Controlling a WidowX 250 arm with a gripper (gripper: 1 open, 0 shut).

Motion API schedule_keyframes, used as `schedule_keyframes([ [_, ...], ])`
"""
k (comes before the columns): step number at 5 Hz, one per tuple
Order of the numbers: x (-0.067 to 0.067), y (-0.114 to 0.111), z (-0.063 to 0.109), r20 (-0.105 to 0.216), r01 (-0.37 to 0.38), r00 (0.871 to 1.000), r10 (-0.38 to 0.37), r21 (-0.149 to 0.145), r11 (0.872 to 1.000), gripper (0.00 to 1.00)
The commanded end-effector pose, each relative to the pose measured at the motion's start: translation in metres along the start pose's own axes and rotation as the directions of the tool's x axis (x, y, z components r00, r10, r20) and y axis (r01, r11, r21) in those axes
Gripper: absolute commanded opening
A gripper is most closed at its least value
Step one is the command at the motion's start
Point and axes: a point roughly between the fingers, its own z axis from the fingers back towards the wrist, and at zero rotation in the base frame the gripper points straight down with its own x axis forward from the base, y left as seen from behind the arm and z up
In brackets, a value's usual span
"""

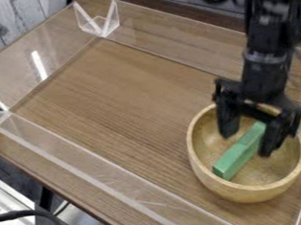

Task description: Put the green block in the brown bowl

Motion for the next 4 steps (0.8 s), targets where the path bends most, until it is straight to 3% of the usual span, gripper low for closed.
schedule_keyframes([
  [1,0.006,-0.002,0.056,0.147,0.004,0.989,-0.004,-0.001,1.000,1.00],
  [2,0.004,0.002,0.085,0.197,-0.002,0.980,0.003,-0.005,1.000,1.00],
  [3,0.004,0.007,0.081,0.207,0.001,0.978,-0.001,0.001,1.000,1.00],
  [4,0.005,0.008,0.070,0.192,-0.002,0.981,0.002,0.001,1.000,0.00],
])
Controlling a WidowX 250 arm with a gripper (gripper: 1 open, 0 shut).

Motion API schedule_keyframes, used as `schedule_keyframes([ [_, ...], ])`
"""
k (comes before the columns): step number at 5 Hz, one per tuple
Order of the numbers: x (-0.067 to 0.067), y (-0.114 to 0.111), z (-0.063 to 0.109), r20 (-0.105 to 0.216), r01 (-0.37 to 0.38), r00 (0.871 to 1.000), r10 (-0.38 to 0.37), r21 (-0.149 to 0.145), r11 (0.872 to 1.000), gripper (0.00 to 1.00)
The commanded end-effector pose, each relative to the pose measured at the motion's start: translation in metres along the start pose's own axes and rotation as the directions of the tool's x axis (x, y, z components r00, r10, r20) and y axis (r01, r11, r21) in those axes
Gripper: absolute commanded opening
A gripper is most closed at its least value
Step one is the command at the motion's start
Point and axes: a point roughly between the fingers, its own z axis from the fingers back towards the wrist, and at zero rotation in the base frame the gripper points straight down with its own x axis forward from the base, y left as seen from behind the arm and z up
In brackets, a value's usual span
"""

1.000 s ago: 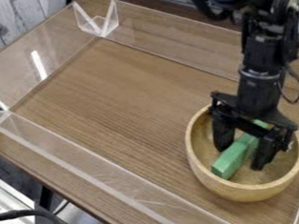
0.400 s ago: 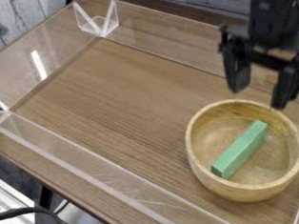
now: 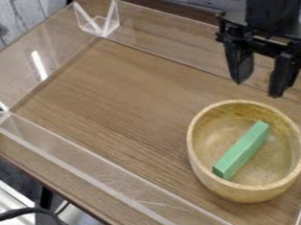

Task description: Put the green block in the brown bowl

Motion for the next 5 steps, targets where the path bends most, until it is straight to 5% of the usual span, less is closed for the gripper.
schedule_keyframes([
  [1,0.003,0.002,0.003,0.033,0.002,0.999,-0.002,0.004,1.000,0.00],
  [5,0.001,0.014,-0.010,0.007,-0.020,1.000,0.020,0.007,1.000,0.00],
])
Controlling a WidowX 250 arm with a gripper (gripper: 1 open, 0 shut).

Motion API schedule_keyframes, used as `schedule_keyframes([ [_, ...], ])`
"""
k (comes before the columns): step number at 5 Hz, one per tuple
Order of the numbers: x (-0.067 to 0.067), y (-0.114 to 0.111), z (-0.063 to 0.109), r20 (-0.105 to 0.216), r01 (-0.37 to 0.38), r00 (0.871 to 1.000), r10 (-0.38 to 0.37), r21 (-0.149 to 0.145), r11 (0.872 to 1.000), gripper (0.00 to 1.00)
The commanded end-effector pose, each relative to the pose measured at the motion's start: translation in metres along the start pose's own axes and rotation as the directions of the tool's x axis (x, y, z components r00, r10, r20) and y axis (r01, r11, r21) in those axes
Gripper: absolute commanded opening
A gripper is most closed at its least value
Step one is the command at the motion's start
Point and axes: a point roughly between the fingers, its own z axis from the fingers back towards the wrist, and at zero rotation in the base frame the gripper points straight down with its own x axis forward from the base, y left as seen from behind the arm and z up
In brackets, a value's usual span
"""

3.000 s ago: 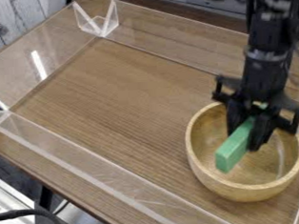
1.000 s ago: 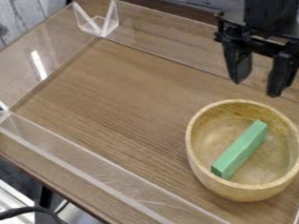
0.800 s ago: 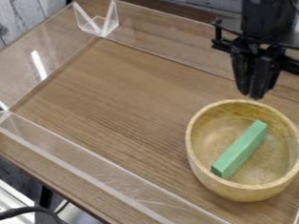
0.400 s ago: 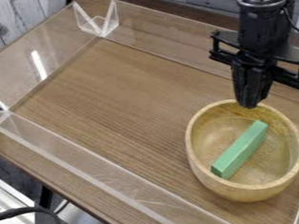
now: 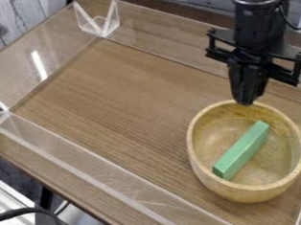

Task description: Put the green block in the brown bowl

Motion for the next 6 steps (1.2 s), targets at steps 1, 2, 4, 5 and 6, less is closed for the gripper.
schedule_keyframes([
  [1,0.006,0.004,0.007,0.033,-0.002,0.999,0.001,0.003,1.000,0.00],
  [2,0.006,0.008,0.007,0.032,-0.009,0.999,0.009,0.004,1.000,0.00],
  [4,0.008,0.018,0.004,0.026,-0.027,0.999,0.027,0.007,1.000,0.00],
  [5,0.008,0.025,0.002,0.023,-0.038,0.999,0.038,0.009,0.999,0.00],
  [6,0.008,0.027,0.001,0.018,-0.043,0.999,0.042,0.009,0.999,0.00],
])
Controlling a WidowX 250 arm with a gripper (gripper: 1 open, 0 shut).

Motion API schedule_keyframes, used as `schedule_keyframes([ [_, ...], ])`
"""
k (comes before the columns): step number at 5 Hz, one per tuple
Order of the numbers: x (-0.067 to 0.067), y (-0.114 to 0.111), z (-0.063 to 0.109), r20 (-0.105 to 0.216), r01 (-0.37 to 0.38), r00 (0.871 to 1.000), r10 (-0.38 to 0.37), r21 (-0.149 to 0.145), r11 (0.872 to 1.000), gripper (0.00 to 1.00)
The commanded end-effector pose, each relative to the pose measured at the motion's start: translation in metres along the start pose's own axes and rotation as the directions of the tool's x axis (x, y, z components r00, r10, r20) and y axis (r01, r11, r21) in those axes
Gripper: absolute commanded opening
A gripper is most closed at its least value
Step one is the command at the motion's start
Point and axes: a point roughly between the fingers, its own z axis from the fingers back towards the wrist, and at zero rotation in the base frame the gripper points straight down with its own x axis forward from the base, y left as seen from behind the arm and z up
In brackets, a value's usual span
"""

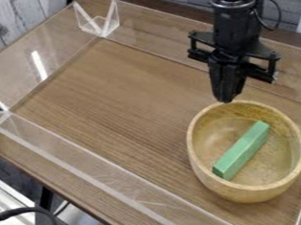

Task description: Put the green block in the brown bowl

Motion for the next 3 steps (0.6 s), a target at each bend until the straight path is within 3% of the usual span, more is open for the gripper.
schedule_keyframes([
  [1,0.0052,0.0041,0.0088,0.035,-0.007,0.999,0.007,0.002,1.000,0.00],
  [3,0.0055,0.0078,0.0058,0.026,-0.012,1.000,0.012,0.003,1.000,0.00],
])
